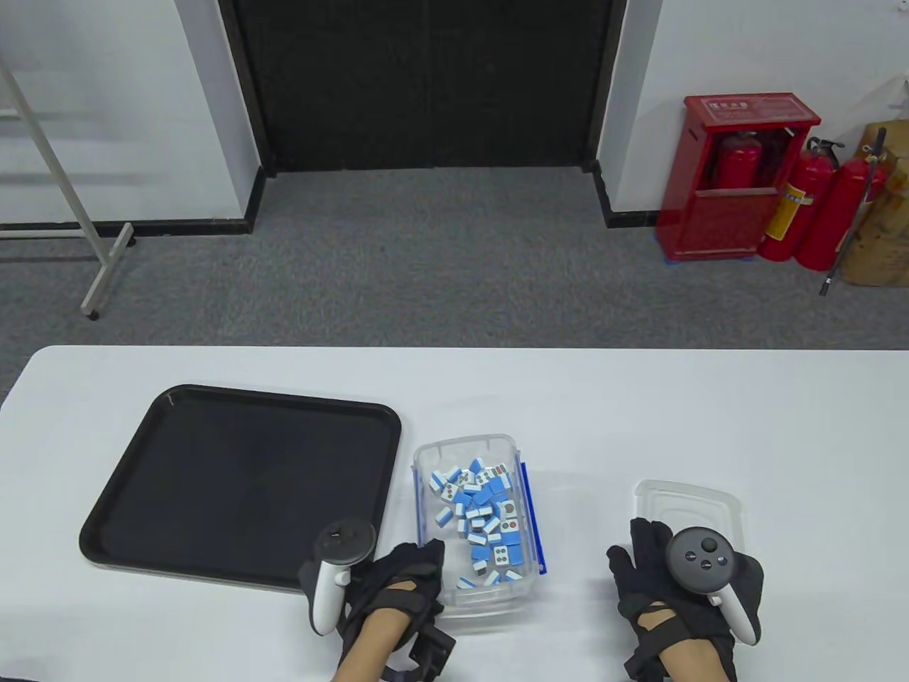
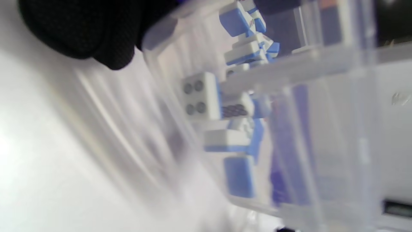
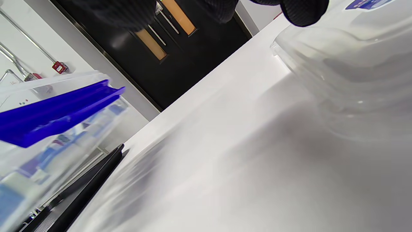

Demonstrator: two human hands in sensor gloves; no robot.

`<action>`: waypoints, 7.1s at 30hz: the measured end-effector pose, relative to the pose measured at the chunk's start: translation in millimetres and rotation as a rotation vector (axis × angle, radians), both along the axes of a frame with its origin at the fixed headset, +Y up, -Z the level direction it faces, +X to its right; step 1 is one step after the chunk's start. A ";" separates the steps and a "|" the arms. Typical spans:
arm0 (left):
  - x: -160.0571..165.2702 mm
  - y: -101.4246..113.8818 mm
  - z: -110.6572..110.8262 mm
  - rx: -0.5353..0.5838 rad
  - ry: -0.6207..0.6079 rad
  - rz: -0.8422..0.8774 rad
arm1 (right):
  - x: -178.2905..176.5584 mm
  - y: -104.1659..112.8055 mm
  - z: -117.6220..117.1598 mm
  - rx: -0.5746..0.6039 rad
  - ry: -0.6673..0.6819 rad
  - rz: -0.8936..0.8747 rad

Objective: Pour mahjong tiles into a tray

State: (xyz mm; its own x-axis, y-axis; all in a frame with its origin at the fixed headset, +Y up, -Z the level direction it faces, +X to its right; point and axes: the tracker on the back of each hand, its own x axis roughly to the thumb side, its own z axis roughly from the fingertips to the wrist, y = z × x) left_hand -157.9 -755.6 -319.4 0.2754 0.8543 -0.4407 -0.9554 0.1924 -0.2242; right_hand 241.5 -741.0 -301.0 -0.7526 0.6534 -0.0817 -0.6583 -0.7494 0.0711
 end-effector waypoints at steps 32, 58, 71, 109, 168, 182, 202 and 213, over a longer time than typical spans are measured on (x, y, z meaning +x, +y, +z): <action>-208.8 -3.7 10.5 0.240 0.553 -0.023 | -24.0 2.0 2.8 -0.016 0.119 0.029; -209.8 25.4 2.5 0.535 0.546 -0.686 | -31.1 0.8 2.8 -0.028 0.159 -0.020; -197.7 29.6 -0.4 0.617 0.493 -0.946 | -30.5 0.3 3.0 -0.030 0.158 -0.037; -147.8 47.1 -23.7 0.557 0.395 -1.243 | -41.3 10.2 3.7 0.025 0.168 -0.076; -102.7 59.1 -57.0 0.521 0.139 -1.528 | -20.3 13.1 4.2 0.018 0.104 -0.094; -77.4 47.2 -42.2 0.676 0.063 -1.679 | -23.9 7.9 4.2 0.000 0.121 -0.092; -78.2 79.9 -19.0 0.666 0.299 -0.841 | -31.4 3.0 3.8 -0.016 0.137 -0.102; 18.7 -13.3 -18.0 0.046 0.030 0.045 | -30.3 4.7 3.9 0.003 0.129 -0.151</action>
